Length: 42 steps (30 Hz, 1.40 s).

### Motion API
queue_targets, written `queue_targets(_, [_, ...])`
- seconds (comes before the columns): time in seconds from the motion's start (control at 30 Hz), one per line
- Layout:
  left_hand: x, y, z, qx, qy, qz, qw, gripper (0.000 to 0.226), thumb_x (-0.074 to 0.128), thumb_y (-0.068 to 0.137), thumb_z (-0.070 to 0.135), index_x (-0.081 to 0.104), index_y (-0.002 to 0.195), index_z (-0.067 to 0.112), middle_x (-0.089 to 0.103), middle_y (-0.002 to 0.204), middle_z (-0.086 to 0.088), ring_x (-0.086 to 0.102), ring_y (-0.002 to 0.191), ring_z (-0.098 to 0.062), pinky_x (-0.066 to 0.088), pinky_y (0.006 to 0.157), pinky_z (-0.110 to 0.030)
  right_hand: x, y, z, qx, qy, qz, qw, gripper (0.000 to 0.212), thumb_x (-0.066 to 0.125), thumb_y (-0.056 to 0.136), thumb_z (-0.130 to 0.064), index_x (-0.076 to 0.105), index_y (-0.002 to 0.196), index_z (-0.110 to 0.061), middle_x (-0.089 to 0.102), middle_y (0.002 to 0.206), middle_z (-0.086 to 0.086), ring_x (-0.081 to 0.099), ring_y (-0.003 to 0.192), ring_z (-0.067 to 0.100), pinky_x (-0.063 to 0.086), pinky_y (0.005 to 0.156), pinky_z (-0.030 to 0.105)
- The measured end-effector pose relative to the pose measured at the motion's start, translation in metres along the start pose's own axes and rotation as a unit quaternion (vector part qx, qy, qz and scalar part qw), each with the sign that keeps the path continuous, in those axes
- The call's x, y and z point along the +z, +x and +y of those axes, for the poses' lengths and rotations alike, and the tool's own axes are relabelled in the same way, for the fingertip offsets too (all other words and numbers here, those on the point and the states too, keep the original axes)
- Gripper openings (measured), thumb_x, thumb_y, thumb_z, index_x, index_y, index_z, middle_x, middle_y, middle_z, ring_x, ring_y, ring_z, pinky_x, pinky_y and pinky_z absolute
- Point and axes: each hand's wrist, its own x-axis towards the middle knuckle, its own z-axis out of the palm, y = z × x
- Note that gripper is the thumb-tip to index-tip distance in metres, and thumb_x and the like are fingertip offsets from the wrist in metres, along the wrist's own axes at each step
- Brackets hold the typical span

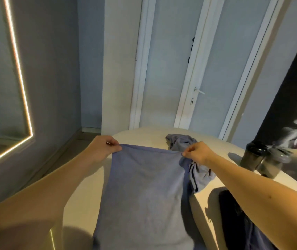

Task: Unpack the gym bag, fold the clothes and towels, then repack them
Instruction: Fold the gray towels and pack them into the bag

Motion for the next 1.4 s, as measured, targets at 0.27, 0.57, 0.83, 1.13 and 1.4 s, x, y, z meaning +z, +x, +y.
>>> queue_targets(0.27, [-0.070, -0.045, 0.103, 0.054, 0.021, 0.036, 0.998, 0.014, 0.085, 0.081, 0.027, 0.078, 0.091, 0.020, 0.075, 0.089, 0.006, 0.070, 0.084, -0.009, 0.052, 0.078, -0.025, -0.096, -0.073, -0.049, -0.046, 0.010, 0.064, 0.997, 0.011, 0.074, 0.090, -0.015, 0.079, 0.092, -0.005, 0.072, 0.087, 0.005, 0.061, 0.079, 0.016, 0.046, 0.077, 0.029])
queue_targets(0.57, [-0.122, -0.092, 0.191, 0.119, 0.011, 0.077, 0.990, 0.013, 0.087, 0.079, 0.028, 0.076, 0.082, 0.023, 0.074, 0.083, 0.007, 0.068, 0.081, -0.008, 0.047, 0.072, -0.020, -0.173, -0.137, -0.086, -0.108, 0.010, 0.137, 0.985, 0.013, 0.071, 0.090, -0.018, 0.079, 0.096, -0.010, 0.073, 0.095, 0.006, 0.066, 0.088, 0.021, 0.054, 0.081, 0.034])
queue_targets(0.83, [-0.136, -0.107, 0.226, 0.145, 0.002, 0.064, 0.987, 0.019, 0.086, 0.079, 0.029, 0.075, 0.083, 0.014, 0.074, 0.083, 0.000, 0.068, 0.081, -0.014, 0.048, 0.070, -0.023, -0.189, -0.159, -0.088, -0.134, -0.005, 0.164, 0.977, 0.009, 0.071, 0.092, -0.016, 0.078, 0.094, -0.012, 0.073, 0.090, 0.000, 0.064, 0.081, 0.011, 0.050, 0.075, 0.026])
queue_targets(1.13, [-0.127, -0.116, 0.233, 0.105, -0.080, 0.007, 0.991, 0.017, 0.080, 0.086, 0.016, 0.067, 0.085, 0.007, 0.066, 0.078, -0.002, 0.062, 0.071, -0.010, 0.049, 0.061, -0.015, -0.185, -0.167, -0.079, -0.127, -0.025, 0.171, 0.977, 0.011, 0.067, 0.095, -0.015, 0.078, 0.097, -0.014, 0.072, 0.091, 0.003, 0.065, 0.082, 0.016, 0.055, 0.072, 0.027])
queue_targets(1.4, [-0.132, -0.117, 0.232, 0.102, -0.027, -0.065, 0.992, 0.018, 0.081, 0.086, 0.024, 0.071, 0.090, 0.009, 0.070, 0.081, -0.003, 0.063, 0.079, -0.017, 0.053, 0.076, -0.030, -0.186, -0.169, -0.070, -0.135, -0.013, 0.157, 0.978, 0.012, 0.069, 0.093, -0.008, 0.078, 0.100, -0.012, 0.074, 0.093, 0.003, 0.065, 0.083, 0.015, 0.053, 0.077, 0.027])
